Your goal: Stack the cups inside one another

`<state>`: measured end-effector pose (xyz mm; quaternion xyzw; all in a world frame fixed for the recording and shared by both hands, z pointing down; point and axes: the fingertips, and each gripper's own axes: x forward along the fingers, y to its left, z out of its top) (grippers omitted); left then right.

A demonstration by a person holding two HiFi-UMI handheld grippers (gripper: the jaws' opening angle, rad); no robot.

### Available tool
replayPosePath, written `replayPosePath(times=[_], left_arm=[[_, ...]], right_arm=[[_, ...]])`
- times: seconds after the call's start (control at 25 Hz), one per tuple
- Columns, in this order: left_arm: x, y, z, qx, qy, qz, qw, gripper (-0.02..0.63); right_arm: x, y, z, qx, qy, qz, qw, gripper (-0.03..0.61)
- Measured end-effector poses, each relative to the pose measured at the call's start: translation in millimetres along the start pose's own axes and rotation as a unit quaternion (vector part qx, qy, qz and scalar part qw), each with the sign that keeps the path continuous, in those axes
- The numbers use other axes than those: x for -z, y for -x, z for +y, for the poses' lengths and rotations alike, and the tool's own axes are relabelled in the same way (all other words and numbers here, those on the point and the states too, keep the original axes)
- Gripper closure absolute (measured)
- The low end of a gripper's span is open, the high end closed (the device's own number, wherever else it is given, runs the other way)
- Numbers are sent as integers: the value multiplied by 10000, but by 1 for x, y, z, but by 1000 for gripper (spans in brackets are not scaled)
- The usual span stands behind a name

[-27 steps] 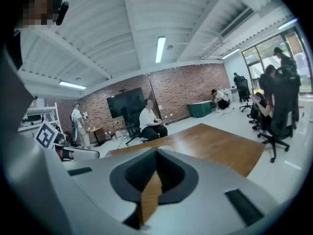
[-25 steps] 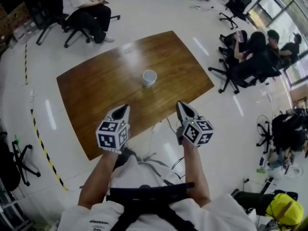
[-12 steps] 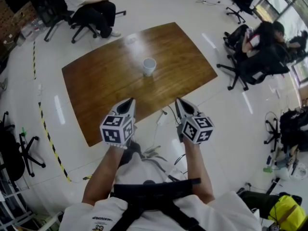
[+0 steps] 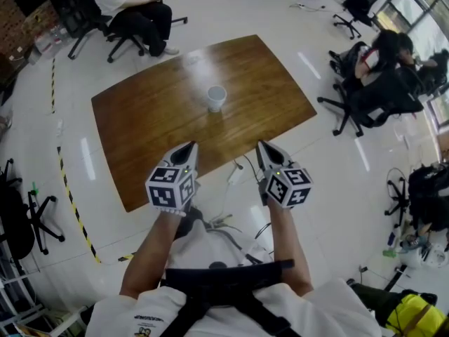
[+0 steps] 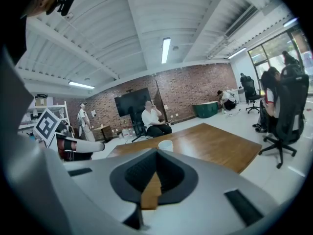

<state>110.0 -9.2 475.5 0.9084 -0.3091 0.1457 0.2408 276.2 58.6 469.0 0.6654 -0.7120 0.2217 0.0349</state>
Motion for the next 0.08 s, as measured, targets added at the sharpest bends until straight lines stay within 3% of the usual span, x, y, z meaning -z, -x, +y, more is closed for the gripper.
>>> replayPosePath(times=[0.08], left_arm=[[0,-3,-2,3,25,-8,10000,617]], right_arm=[[-1,1,-4,5,-15,-13,10000,577]])
